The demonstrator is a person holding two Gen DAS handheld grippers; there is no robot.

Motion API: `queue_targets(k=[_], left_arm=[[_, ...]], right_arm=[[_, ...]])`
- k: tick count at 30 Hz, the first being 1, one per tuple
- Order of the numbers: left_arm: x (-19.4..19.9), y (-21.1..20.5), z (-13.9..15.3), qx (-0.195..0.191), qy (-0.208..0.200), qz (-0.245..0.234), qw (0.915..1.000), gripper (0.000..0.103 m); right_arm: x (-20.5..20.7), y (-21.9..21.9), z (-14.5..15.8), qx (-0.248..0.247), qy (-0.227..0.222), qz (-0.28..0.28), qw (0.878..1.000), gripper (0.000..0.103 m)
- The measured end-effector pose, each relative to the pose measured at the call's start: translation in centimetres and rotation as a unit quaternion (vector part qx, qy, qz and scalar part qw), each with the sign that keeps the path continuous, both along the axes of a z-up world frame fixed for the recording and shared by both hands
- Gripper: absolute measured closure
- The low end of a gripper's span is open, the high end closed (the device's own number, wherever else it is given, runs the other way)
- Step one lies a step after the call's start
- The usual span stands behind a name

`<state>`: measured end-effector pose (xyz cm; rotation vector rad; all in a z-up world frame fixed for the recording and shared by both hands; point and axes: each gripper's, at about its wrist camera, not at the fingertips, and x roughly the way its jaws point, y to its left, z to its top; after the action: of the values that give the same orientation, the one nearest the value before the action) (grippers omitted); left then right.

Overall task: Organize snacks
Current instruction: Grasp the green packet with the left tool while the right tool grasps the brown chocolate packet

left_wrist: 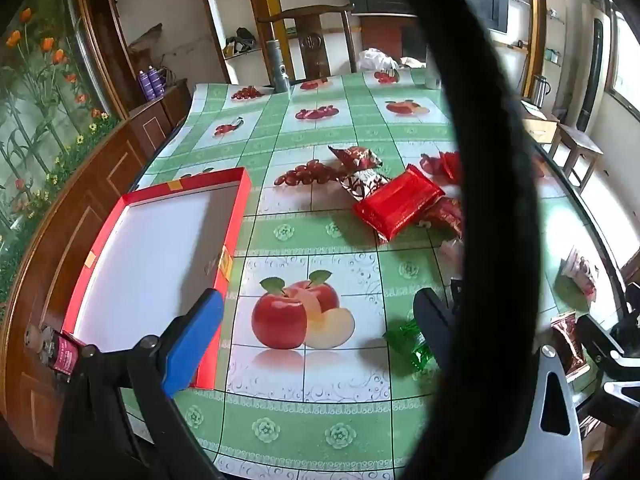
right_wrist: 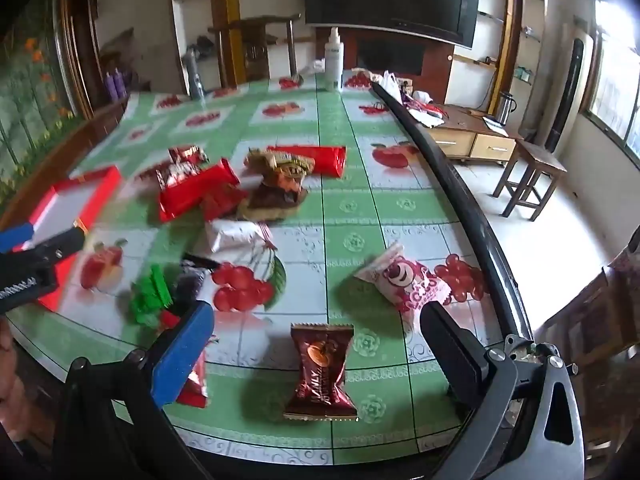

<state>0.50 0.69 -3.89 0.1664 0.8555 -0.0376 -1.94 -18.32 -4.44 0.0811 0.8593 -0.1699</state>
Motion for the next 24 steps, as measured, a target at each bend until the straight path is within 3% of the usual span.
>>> queue_targets(k=[10, 24], left_arm=[[-0.2, -1.2, -1.1, 0.015, 0.020, -0.013, 0.9996, 0.007], [-0.3, -1.1, -2.7, 0.024, 0.042, -0.038, 0.9981, 0.007]], right_arm=[[0.2, -0.2, -0.4, -0.010, 0.013, 0.004, 1.000, 0.000], [-0.6, -0.8, -1.3, 0.013, 0.019, 0.028, 0.999, 0.000]])
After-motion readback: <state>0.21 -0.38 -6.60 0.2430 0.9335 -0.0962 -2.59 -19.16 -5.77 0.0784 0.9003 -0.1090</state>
